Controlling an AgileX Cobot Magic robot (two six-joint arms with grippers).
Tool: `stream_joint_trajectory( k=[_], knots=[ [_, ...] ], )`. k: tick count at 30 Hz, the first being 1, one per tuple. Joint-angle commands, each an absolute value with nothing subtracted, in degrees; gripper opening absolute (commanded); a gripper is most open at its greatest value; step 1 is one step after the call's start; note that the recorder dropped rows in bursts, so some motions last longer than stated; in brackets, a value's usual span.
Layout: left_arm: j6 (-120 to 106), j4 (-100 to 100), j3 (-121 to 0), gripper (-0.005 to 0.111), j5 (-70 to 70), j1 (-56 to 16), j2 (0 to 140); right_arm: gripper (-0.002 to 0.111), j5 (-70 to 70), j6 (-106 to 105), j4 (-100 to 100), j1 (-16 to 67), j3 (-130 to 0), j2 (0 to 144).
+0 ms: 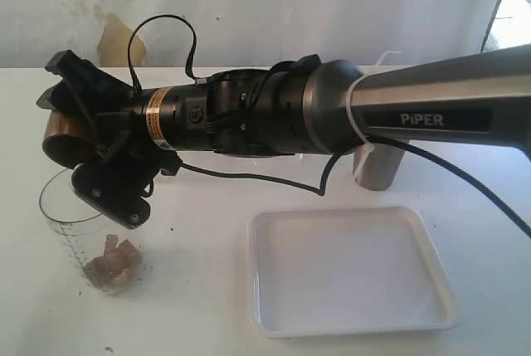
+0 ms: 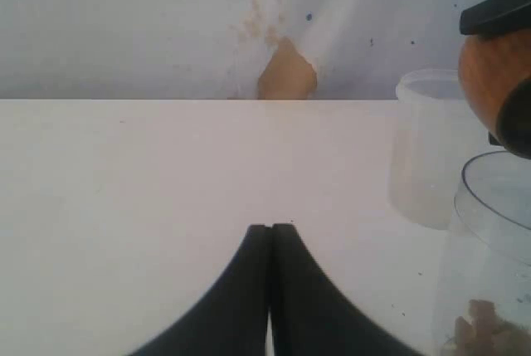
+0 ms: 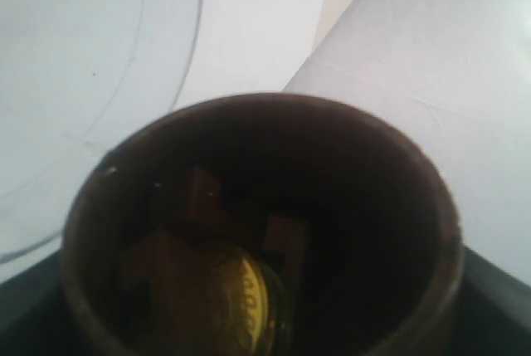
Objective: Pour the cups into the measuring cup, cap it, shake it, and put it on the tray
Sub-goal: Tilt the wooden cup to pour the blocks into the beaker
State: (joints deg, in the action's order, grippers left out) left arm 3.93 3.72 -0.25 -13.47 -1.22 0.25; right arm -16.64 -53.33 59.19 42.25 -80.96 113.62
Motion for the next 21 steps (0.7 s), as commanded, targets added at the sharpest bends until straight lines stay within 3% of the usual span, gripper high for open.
stream_joint_trajectory(
  k=[1, 21],
  knots=[
    [4.05, 3.75, 0.0, 0.0, -13.37, -1.3, 0.0, 0.0, -17.23, -55.65, 58.92, 42.25, -81.35, 112.7],
    [4.05, 3.75, 0.0, 0.0, -13.37, -1.3, 0.0, 0.0, -18.5, -62.84, 58.92, 42.39, -81.35, 112.58]
  ],
)
